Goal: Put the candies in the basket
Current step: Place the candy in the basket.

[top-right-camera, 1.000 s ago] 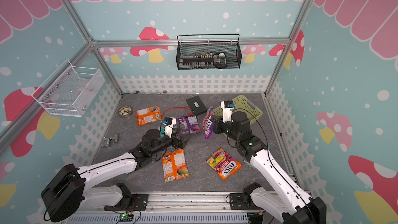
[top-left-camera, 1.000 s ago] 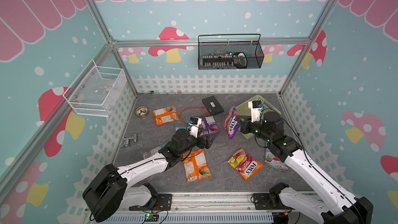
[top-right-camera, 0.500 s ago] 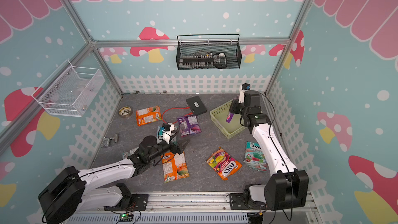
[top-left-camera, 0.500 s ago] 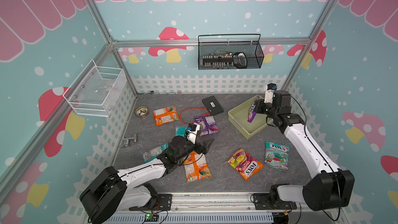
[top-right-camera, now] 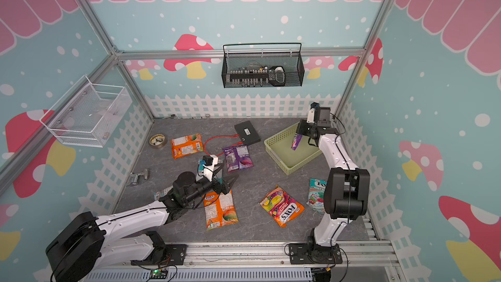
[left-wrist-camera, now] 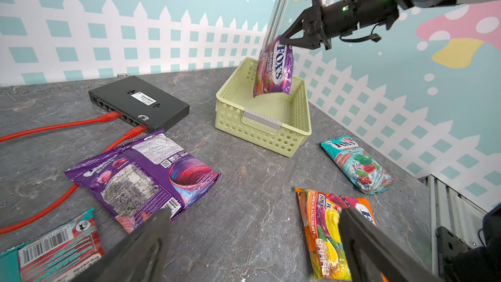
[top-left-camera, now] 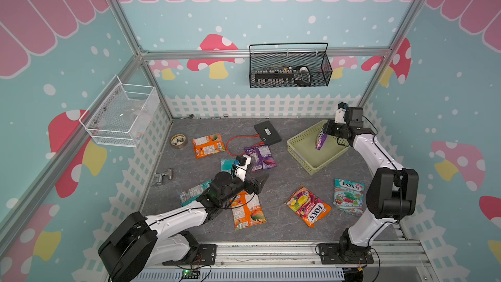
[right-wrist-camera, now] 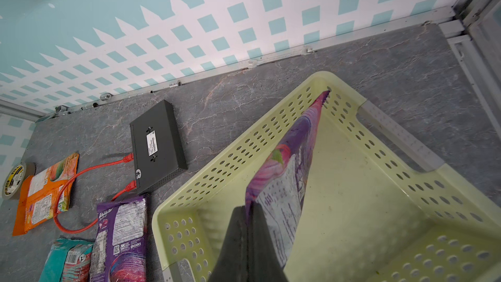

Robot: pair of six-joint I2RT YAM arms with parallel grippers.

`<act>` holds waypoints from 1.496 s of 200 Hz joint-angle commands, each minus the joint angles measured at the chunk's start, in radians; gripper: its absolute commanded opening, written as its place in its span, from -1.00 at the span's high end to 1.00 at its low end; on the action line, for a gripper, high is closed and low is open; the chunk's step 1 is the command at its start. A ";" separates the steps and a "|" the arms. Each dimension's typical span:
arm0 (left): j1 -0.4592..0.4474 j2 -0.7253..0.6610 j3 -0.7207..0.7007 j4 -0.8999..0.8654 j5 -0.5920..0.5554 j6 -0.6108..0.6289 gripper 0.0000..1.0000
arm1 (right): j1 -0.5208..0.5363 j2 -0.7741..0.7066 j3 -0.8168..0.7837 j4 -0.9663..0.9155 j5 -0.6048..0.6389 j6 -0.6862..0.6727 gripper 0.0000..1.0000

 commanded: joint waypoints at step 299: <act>-0.009 -0.011 -0.010 0.020 -0.022 0.023 -0.99 | -0.051 0.198 -0.106 0.309 0.429 -0.180 0.65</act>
